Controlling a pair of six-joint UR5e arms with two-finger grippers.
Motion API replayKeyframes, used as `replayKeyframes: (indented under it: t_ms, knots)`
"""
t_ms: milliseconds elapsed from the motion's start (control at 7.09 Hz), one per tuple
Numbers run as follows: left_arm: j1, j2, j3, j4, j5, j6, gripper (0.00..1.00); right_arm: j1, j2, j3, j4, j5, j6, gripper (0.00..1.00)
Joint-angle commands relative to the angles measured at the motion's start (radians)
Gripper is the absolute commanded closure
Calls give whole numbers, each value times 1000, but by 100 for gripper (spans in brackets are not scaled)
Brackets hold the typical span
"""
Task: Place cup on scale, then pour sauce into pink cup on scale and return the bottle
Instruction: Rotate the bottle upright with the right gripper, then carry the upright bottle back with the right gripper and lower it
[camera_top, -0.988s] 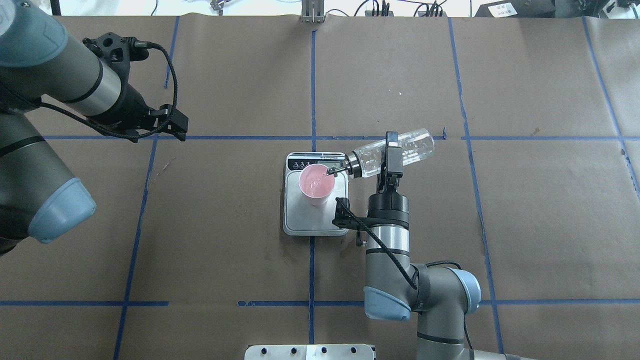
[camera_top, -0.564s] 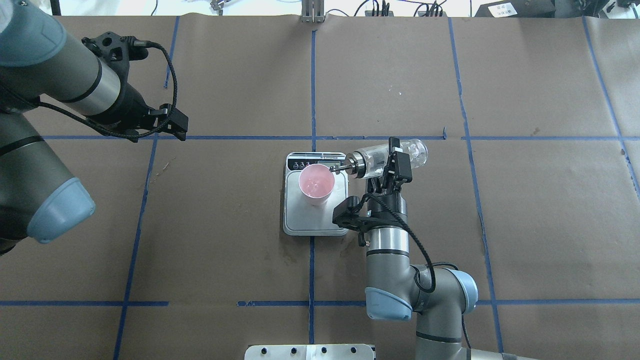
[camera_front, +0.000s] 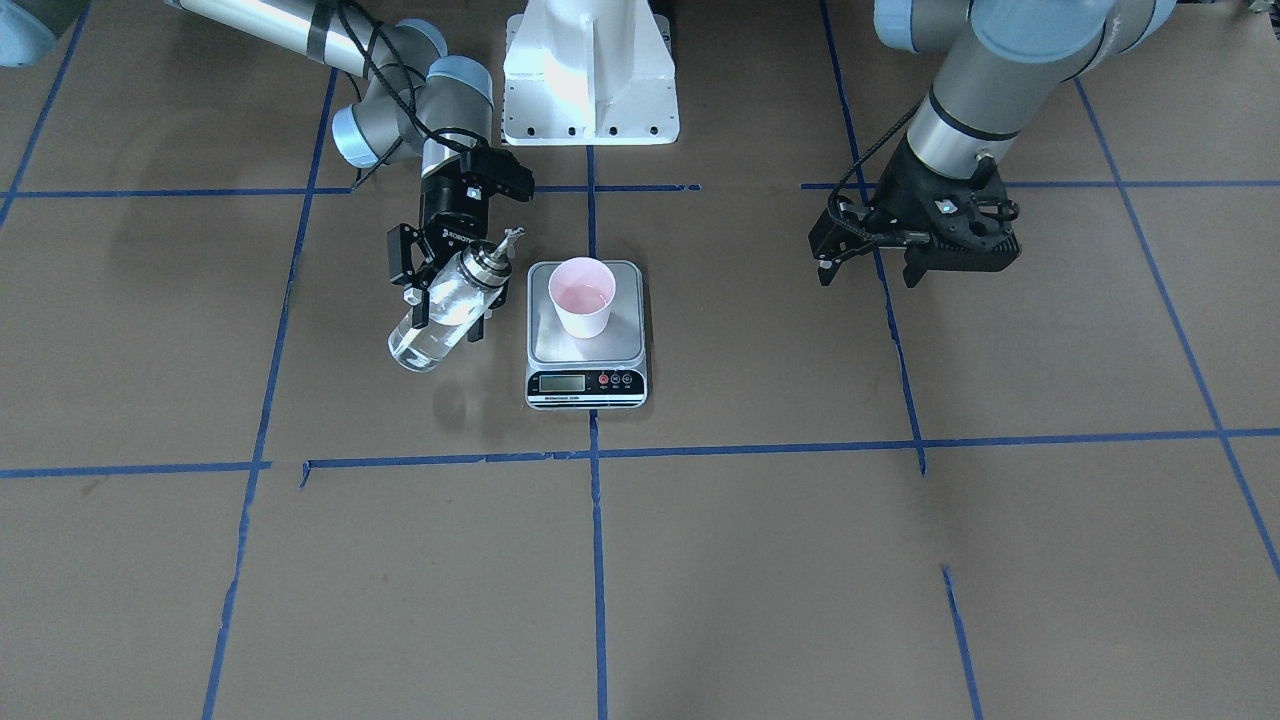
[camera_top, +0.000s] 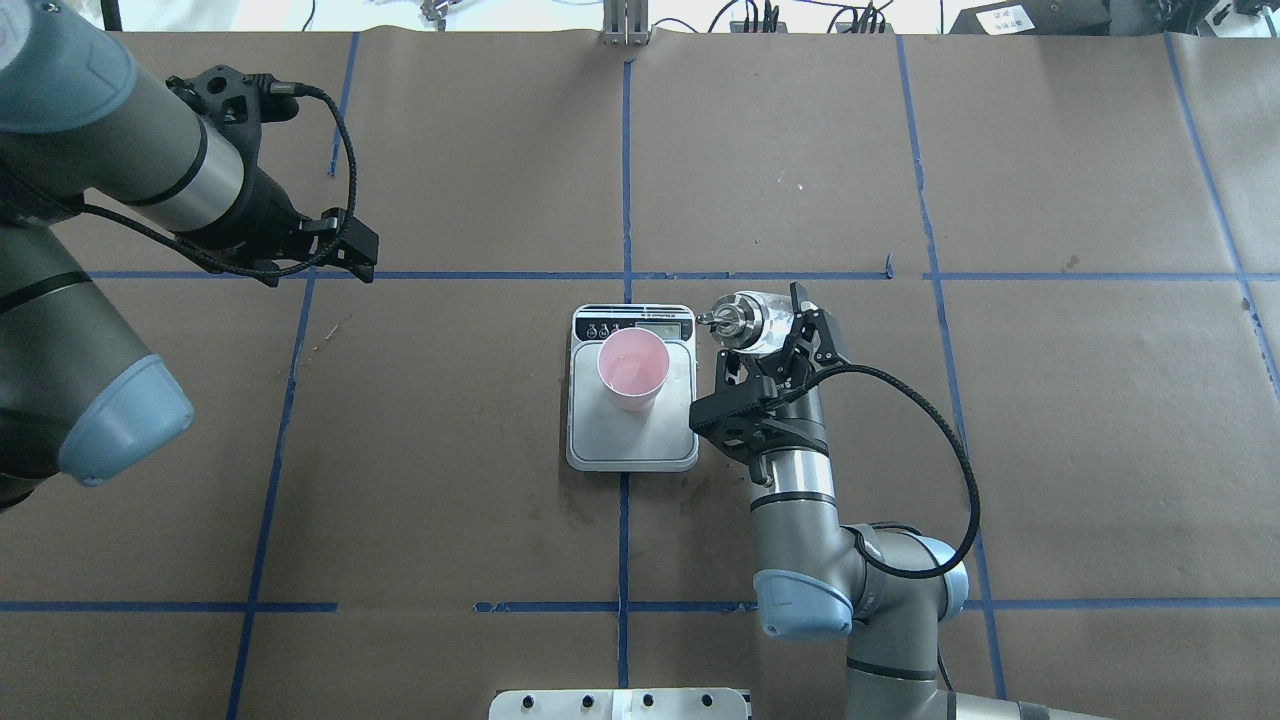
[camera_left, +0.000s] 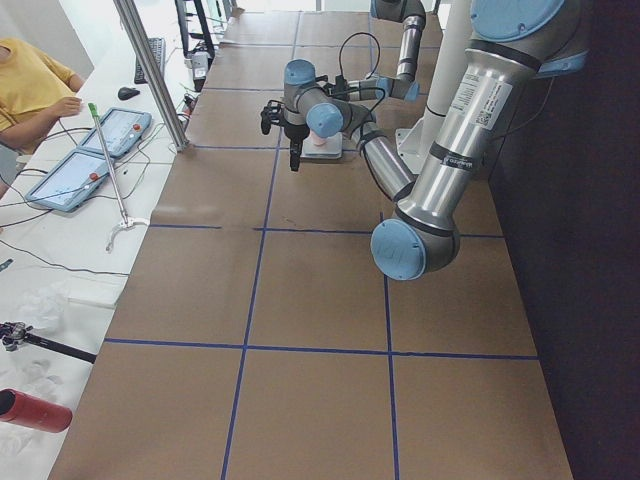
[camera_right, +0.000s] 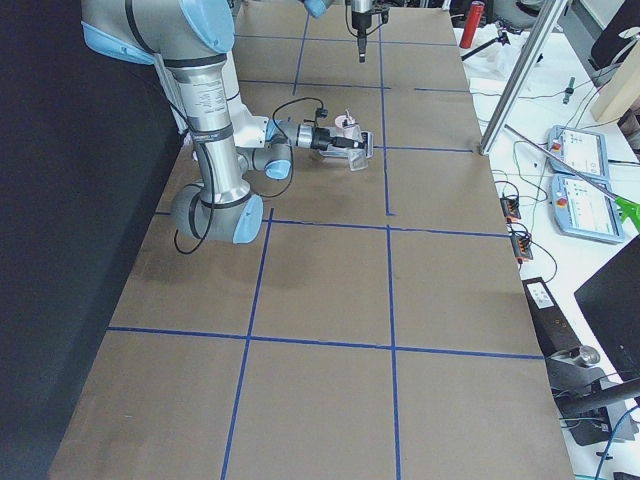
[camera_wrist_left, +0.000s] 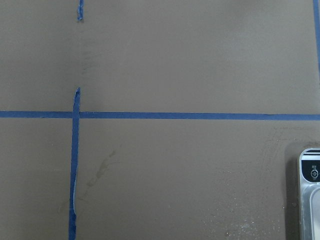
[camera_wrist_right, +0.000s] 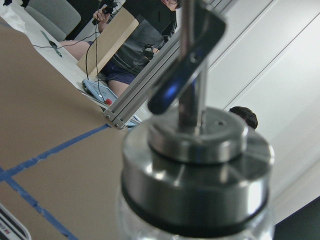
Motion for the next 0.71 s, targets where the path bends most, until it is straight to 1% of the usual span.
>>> replayKeyframes:
  t_ms: [0,141,282,423,564]
  knots:
    - [0,-1,3,0,0,0,0,3,-79,42,55,115,296,100]
    - [0,-7,3,1,3,0,0,8,-148,119,60,179,342,100]
    - [0,-8,4,0,5,0,0,50,-215,127,63,217,348,100]
    - [0,-9,9,0,6,3,0,80,-305,177,64,278,464,100]
    - [0,-20,15,1,8,1,0,93,-384,203,66,282,517,100]
